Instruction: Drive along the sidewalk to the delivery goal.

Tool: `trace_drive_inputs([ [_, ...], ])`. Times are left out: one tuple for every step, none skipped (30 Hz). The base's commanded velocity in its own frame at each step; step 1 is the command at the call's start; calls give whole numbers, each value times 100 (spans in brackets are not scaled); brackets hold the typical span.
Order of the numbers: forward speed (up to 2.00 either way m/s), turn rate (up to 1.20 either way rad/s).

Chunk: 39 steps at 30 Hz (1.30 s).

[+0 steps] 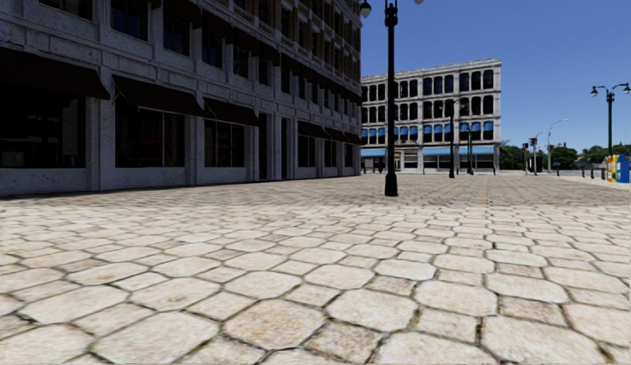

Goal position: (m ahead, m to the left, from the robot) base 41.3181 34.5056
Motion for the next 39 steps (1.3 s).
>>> trace_drive_inputs([
  [175, 51],
  [175, 51],
  [175, 52],
  [175, 53],
  [175, 53],
  [175, 53],
  [175, 53],
  [175, 53],
  [175, 53],
  [175, 54],
  [175, 54],
  [175, 54],
  [175, 54],
  [175, 54],
  [175, 55],
  [175, 55],
  [175, 57],
  [175, 58],
  [175, 58],
  [175, 59],
  [175, 59],
  [175, 59],
  [175, 59],
  [175, 59],
  [175, 59],
  [175, 59],
  [175, 59],
  [175, 59],
  [175, 59],
  [175, 59],
  [175, 59],
  [175, 59],
  [175, 59],
  [175, 59],
  [175, 59],
  [176, 59],
  [176, 59],
  [176, 59],
  [176, 59],
])
